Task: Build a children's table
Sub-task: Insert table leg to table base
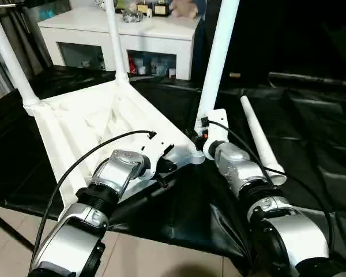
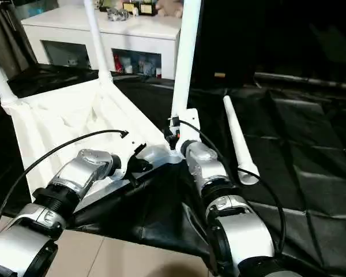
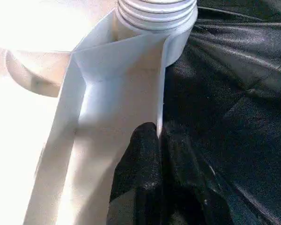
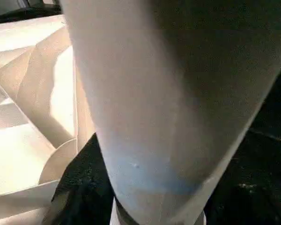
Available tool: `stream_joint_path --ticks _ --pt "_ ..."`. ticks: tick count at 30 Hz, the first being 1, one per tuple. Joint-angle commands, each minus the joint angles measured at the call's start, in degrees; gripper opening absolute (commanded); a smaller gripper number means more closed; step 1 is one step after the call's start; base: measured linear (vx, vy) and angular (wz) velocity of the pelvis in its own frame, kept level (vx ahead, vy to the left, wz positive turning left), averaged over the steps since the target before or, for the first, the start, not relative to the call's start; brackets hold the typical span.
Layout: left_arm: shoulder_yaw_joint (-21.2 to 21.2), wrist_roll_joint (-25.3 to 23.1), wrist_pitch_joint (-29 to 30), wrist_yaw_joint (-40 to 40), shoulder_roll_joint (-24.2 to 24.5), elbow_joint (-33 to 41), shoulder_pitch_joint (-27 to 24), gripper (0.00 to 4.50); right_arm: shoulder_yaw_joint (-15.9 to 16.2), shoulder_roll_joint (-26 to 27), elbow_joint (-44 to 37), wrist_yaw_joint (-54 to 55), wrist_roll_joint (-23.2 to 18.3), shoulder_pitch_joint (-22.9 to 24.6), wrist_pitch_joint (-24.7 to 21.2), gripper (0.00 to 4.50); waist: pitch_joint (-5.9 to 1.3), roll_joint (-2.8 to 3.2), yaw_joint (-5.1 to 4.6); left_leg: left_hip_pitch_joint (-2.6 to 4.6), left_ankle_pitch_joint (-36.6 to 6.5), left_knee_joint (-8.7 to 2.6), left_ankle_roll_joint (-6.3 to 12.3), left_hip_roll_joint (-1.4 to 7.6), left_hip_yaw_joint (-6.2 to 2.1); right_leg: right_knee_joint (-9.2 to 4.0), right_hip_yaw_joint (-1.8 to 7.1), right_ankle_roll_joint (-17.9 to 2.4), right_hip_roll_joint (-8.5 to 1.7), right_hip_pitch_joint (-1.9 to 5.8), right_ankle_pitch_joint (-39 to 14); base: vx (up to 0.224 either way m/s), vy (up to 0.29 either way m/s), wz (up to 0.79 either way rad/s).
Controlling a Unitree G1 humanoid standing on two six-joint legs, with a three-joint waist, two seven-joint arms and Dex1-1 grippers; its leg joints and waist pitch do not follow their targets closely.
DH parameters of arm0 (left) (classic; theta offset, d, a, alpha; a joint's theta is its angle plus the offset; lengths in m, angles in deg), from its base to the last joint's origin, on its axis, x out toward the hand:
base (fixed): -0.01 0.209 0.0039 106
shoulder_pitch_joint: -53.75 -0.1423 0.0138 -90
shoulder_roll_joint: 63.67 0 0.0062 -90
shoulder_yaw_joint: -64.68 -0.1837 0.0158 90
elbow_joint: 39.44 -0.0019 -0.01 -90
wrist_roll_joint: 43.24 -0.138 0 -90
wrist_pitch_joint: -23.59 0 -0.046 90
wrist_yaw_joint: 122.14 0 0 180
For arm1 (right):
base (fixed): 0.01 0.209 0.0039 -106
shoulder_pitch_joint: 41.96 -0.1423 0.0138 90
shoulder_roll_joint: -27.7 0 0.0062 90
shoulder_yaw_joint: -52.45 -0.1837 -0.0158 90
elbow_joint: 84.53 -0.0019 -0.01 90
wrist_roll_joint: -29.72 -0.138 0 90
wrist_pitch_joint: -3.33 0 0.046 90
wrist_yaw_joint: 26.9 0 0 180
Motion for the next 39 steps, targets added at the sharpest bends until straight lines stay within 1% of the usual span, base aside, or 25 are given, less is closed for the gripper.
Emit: stream_joint_path --ticks 1,2,3,6,7,8,9,11,13,14,15,16,18,21,23,26,27,29,31,33,35,36,37,38,39 --pt "-0.3 -0.5 -0.7 -2.8 -1.2 -2.8 1.2 0.0 0.8 4.2 8.2 -0.9 -0.5 4.0 -7.8 1.91 -0.31 0.57 -0.28 0.66 -29.7 -5.06 -2.48 2.81 -1.99 -7.11 3.55 -5.2 -4.65 -1.04 -27.3 0.0 0.0 0.0" --pt "-0.3 -0.6 -0.8 -2.7 -1.1 -2.9 1.2 0.0 1.0 4.2 8.3 -0.9 -0.3 3.9 -7.9 1.91 -0.23 0.22 -0.28 0.84 -30.4 -5.06 -2.37 2.74 -1.99 -7.37 3.61 -4.6 -4.66 -1.27 -29.0 0.0 0.0 0.0" --pt "-0.3 -0.6 -0.8 -2.7 -1.1 -2.9 1.2 0.0 1.2 4.2 8.3 -1.0 0.0 3.9 -8.0 1.91 -0.2 0.28 -0.22 0.83 -30.3 -5.08 -2.32 2.74 -2.06 -7.36 3.67 -4.4 -4.73 -1.29 -29.5 0.0 0.0 0.0" --pt "-0.1 -0.8 -1.0 -2.7 -1.2 -3.3 1.3 0.0 1.0 4.3 8.3 -1.6 0.0 3.8 -7.6 1.91 -0.13 0.03 -0.15 0.89 -29.8 -5.22 -1.85 2.62 -2.14 -7.65 3.94 -3.7 -4.81 -1.38 -31.4 0.0 0.0 0.0" --pt "0.2 -0.9 -1.2 -2.6 -1.2 -3.6 1.5 0.0 0.4 4.5 8.2 -2.9 -0.2 3.5 -7.2 1.91 -0.25 -0.12 0.03 0.88 -28.5 -5.42 -1.34 2.63 -2.19 -7.64 4.31 -3.4 -4.76 -1.42 -31.2 0.0 0.0 0.0" --pt "0.2 -0.9 -1.2 -2.6 -1.2 -3.6 1.5 0.0 0.4 4.5 8.2 -2.9 -0.2 3.5 -7.2 1.91 -0.21 -0.13 -0.03 0.85 -28.4 -5.46 -1.23 2.61 -2.16 -7.67 4.38 -3.5 -4.7 -1.46 -31.0 0.0 0.0 0.0" --pt "0.2 -0.9 -1.2 -2.6 -1.1 -3.6 1.6 0.0 0.3 4.5 8.1 -3.7 -0.4 3.3 -7.0 2.26 -0.15 -0.08 -0.04 0.79 -28.6 -5.52 -1.26 2.65 -2.23 -7.64 4.41 -3.6 -4.69 -1.46 -31.0 0.0 0.0 0.0" --pt "0.4 -0.9 -1.3 -2.5 -1.0 -3.7 1.7 0.0 0.2 4.5 7.9 -4.2 -0.5 2.9 -6.9 2.26 -0.14 -0.04 -0.09 0.74 -29.1 -5.59 -1.41 2.7 -2.29 -7.67 4.42 -3.7 -4.71 -1.5 -31.2 0.0 0.0 0.0" --pt "0.4 -0.8 -1.5 -2.3 -0.9 -4.0 1.9 0.0 0.2 4.4 7.8 -4.9 -0.4 2.6 -6.8 2.67 -0.08 0.05 -0.18 0.7 -29.9 -5.71 -1.59 2.7 -2.4 -7.71 4.36 -3.6 -4.68 -1.5 -31.5 0.0 0.0 0.0" --pt "0.5 -0.8 -1.6 -2.3 -0.8 -4.0 1.9 0.0 0.2 4.3 7.8 -5.2 -0.4 2.5 -6.8 2.69 -0.13 -0.01 -0.26 0.69 -30.1 -5.74 -1.54 2.69 -2.4 -7.71 4.34 -3.6 -4.65 -1.45 -31.4 0.0 0.0 0.0" --pt "0.5 -0.8 -1.6 -2.2 -0.7 -4.0 1.9 0.0 0.3 4.3 7.7 -5.6 -0.3 2.3 -6.7 2.8 -0.11 0.1 -0.39 0.44 -30.1 -5.97 -1.77 2.74 -2.55 -7.67 4.23 -3.6 -4.67 -1.23 -30.9 0.0 0.0 0.0" --pt "0.6 -0.8 -1.7 -2.1 -0.6 -4.1 1.9 0.0 0.1 4.2 7.6 -6.0 -0.5 2.1 -6.6 2.8 -0.15 0.19 -0.38 0.41 -30.1 -6.01 -1.9 2.74 -2.56 -7.67 4.19 -3.6 -4.67 -1.2 -30.5 0.0 0.0 0.0" --pt "0.6 -0.7 -1.9 -2.0 -0.5 -4.3 2.0 0.0 0.0 4.0 7.5 -6.4 -0.5 1.9 -6.4 3.06 -0.17 0.06 -0.62 0.2 -29.9 -6.15 -2.04 2.71 -2.59 -7.68 4.04 -3.6 -4.62 -0.95 -29.6 0.0 0.0 0.0" --pt "0.6 -0.7 -1.9 -2.0 -0.6 -4.3 2.0 0.0 -0.4 3.9 7.4 -7.0 -0.7 1.7 -6.1 3.2 0.0 0.2 -0.63 0.93 -30.7 -5.89 -1.53 2.66 -2.3 -8.07 4.26 -4.2 -4.75 -1.61 -30.4 0.0 0.0 0.0" --pt "0.6 -0.7 -1.9 -1.8 -0.5 -4.2 1.9 0.0 -0.9 3.8 7.2 -7.6 -0.8 1.5 -5.9 3.51 0.08 0.19 -0.63 0.81 -30.2 -5.97 -1.34 2.7 -2.33 -8.13 4.25 -4.2 -4.8 -1.46 -30.5 0.0 0.0 0.0" --pt "0.6 -0.7 -2.1 -1.6 -0.4 -4.3 1.9 0.0 -1.0 3.2 7.0 -7.1 -0.5 1.2 -4.6 3.64 0.19 0.32 -0.62 0.79 -29.6 -6.05 -1.35 2.81 -2.26 -8.08 4.27 -4.7 -4.78 -1.46 -29.4 0.0 0.0 0.0" --pt "0.6 -0.7 -2.1 -1.6 -0.4 -4.3 1.9 0.0 -1.0 3.2 7.0 -7.1 -0.5 1.2 -4.6 3.83 0.18 0.31 -0.63 0.78 -29.7 -6.07 -1.41 2.81 -2.26 -8.05 4.25 -4.7 -4.74 -1.44 -29.3 0.0 0.0 0.0" --pt "0.7 -0.8 -2.1 -1.4 -0.4 -4.2 1.9 0.0 -0.6 2.8 6.9 -7.7 0.2 1.1 -4.0 4.04 0.15 0.36 -0.63 0.86 -29.8 -6.11 -1.64 2.86 -2.23 -7.97 4.22 -5.1 -4.7 -1.39 -28.1 0.0 0.0 0.0" --pt "0.7 -0.8 -2.2 -1.2 -0.3 -4.2 1.9 0.0 0.0 2.5 6.6 -8.5 0.6 1.1 -3.6 4.1 0.26 0.33 -0.61 0.8 -29.7 -6.09 -1.63 2.83 -2.15 -7.95 4.24 -5.4 -4.73 -1.38 -27.5 0.0 0.0 0.0" --pt "0.4 -0.7 -3.3 0.4 0.1 -3.5 1.5 0.0 1.2 1.3 5.4 -11.6 1.5 1.3 -2.5 4.1 0.36 0.3 -0.57 0.87 -29.9 -6.07 -1.46 2.88 -2.13 -8.03 4.3 -5.5 -4.8 -1.41 -27.8 0.0 0.0 0.0" --pt "0.0 -0.3 -4.9 2.7 0.8 -2.2 0.8 0.0 2.3 0.1 4.1 -14.7 2.3 1.7 -1.8 4.1 0.3 0.16 -0.5 0.74 -29.2 -6.06 -1.24 2.89 -2.13 -8.0 4.31 -5.6 -4.84 -1.18 -27.4 0.0 0.0 0.0" --pt "-0.1 -0.2 -4.6 3.6 1.3 -1.0 0.2 0.0 3.2 -0.8 3.1 -16.8 2.8 2.0 -1.4 4.1 0.07 0.11 -0.33 0.52 -27.0 -6.01 -0.89 3.0 -2.03 -7.74 4.41 -6.1 -4.91 -0.93 -25.0 0.0 0.0 0.0" --pt "-0.1 -0.2 -4.6 3.6 1.3 -1.0 0.2 0.0 3.2 -0.8 3.1 -16.8 2.8 2.0 -1.4 4.1 -0.21 0.19 -0.23 0.13 -23.5 -5.93 -0.44 3.14 -1.8 -7.13 4.47 -7.2 -4.72 -0.51 -19.6 0.0 0.0 0.0" --pt "-0.4 -0.1 -4.7 4.4 1.7 -0.2 -0.2 0.0 3.9 -1.5 2.2 -18.6 3.1 2.3 -1.2 4.1 -0.43 0.19 -0.16 -0.09 -21.0 -5.86 -0.18 3.27 -1.75 -6.68 4.44 -8.0 -4.67 -0.22 -15.8 0.0 0.0 0.0" --pt "-0.7 0.1 -4.8 5.8 2.7 1.6 -1.1 0.0 5.3 -3.1 0.3 -22.3 3.6 3.1 -0.8 4.1 -0.52 0.3 -0.08 -0.19 -18.4 -5.57 0.61 3.25 -1.33 -6.27 4.21 -9.5 -4.3 -0.09 -11.0 0.0 0.0 0.0"
